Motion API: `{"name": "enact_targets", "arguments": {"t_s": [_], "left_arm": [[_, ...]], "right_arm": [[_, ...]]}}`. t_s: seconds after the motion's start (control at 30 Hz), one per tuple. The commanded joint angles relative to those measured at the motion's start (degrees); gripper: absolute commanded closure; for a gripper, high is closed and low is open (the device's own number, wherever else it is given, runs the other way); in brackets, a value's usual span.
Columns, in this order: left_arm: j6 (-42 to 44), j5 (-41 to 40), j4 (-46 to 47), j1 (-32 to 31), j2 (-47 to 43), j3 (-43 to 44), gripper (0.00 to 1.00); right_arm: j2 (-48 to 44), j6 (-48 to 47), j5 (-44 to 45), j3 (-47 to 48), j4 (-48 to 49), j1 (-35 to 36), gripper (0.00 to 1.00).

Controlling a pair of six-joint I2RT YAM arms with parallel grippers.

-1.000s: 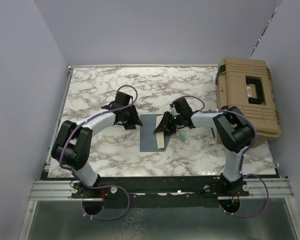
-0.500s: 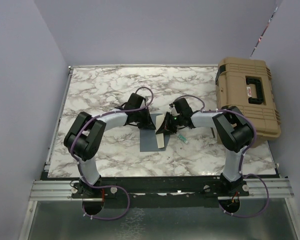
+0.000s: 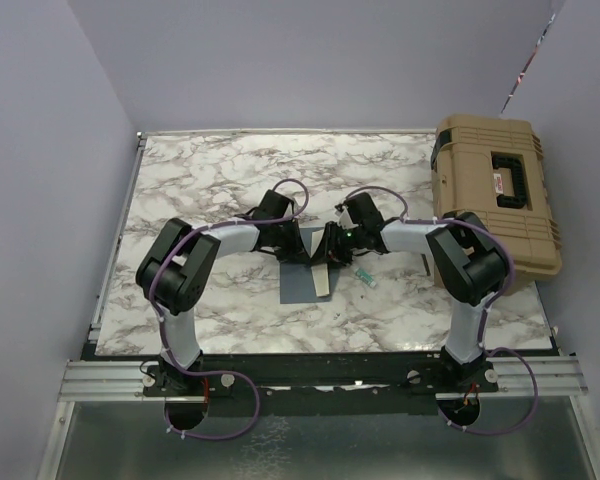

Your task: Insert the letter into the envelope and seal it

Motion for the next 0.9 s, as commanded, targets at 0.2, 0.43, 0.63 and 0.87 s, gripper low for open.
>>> {"name": "enact_targets", "arguments": {"t_s": [0.2, 0.43, 0.63, 0.87], "left_arm": [[5.0, -14.1, -12.1, -0.8, 8.8, -3.0, 1.00], [5.5, -14.4, -12.1, -0.8, 9.3, -2.6, 1.00], [5.7, -13.6, -12.0, -0.8, 9.4, -2.0, 1.00], [6.2, -9.7, -12.1, -0.7, 5.7, 2.5, 0.89]], "right_arm": [[-1.9, -8.0, 8.1, 2.4, -6.4, -1.9, 0.58], [-1.9, -6.4, 5.5, -0.7, 1.5, -3.1, 0.63], [1.1, -6.5, -1.1, -0.8, 6.4, -3.6, 0.75], [3.0, -6.7, -0.3, -1.3, 4.9, -3.6, 1.00]]}}
